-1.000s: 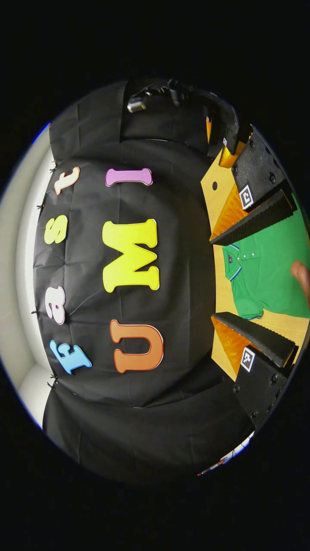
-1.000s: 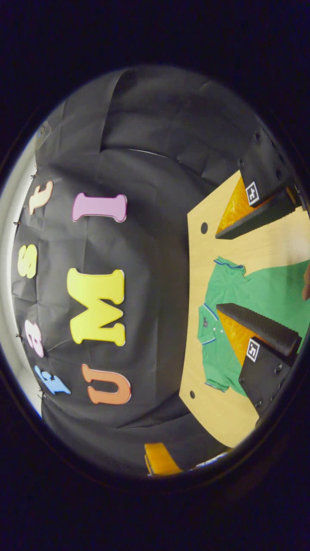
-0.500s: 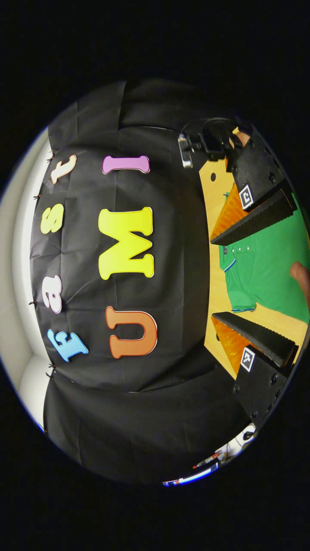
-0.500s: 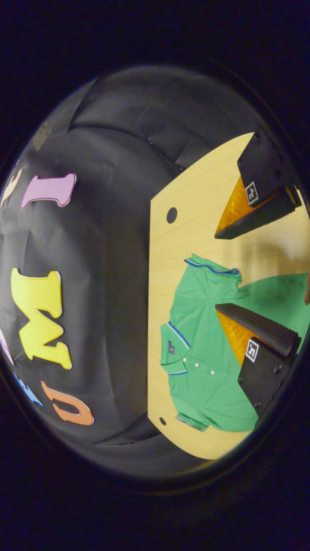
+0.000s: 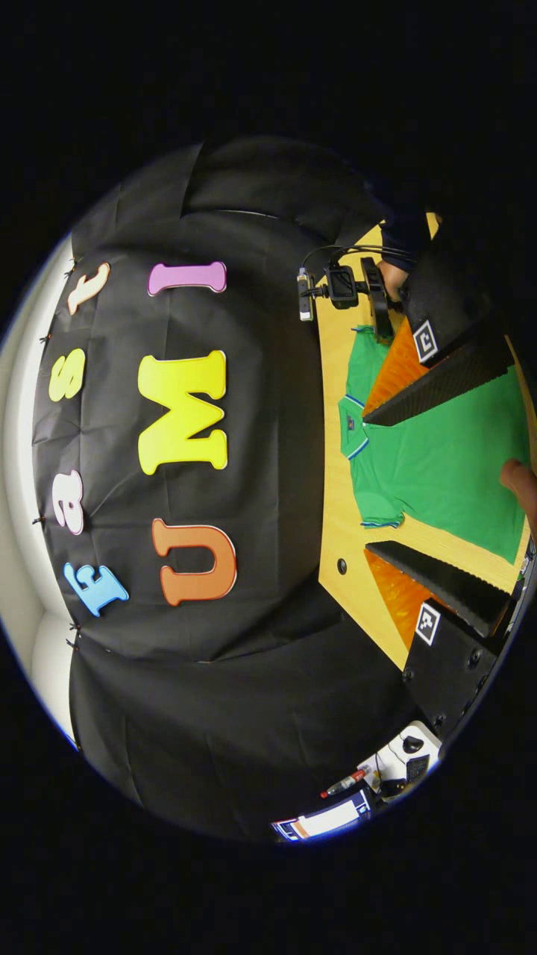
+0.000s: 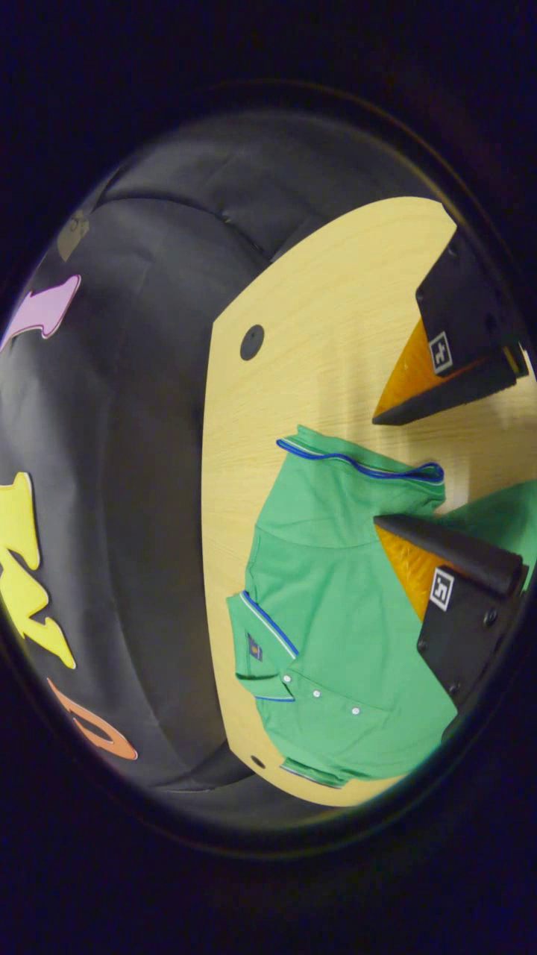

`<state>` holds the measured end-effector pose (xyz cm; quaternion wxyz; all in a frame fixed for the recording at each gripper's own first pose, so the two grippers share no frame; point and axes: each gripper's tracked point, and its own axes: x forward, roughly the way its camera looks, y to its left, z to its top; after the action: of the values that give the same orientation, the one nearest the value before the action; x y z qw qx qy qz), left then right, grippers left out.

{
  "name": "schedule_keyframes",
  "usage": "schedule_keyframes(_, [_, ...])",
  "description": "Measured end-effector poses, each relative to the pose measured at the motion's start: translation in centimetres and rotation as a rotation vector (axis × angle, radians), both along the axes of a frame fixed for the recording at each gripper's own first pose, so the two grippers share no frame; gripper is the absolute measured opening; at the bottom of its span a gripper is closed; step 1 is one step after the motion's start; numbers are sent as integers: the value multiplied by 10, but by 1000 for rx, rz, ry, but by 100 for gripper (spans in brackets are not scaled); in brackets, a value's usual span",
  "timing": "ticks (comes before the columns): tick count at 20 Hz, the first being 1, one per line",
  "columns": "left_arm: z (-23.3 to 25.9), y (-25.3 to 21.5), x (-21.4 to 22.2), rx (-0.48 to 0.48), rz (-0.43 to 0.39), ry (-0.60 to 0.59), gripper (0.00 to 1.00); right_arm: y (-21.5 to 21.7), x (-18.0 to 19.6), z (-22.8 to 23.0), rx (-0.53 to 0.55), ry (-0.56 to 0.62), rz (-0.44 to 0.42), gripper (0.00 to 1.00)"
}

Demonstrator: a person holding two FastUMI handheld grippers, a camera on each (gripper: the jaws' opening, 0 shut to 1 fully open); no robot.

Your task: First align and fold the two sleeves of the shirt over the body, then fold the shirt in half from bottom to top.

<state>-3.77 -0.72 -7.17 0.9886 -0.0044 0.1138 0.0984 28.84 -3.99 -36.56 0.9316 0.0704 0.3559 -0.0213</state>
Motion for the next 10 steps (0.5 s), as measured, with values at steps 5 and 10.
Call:
schedule_keyframes(5, [-12, 4, -6, -34, 36, 35, 100, 10, 4, -8, 82, 44, 20, 34])
schedule_keyframes(10, [-20, 1, -2, -32, 25, 62, 100, 10, 4, -8, 108, 43, 19, 34])
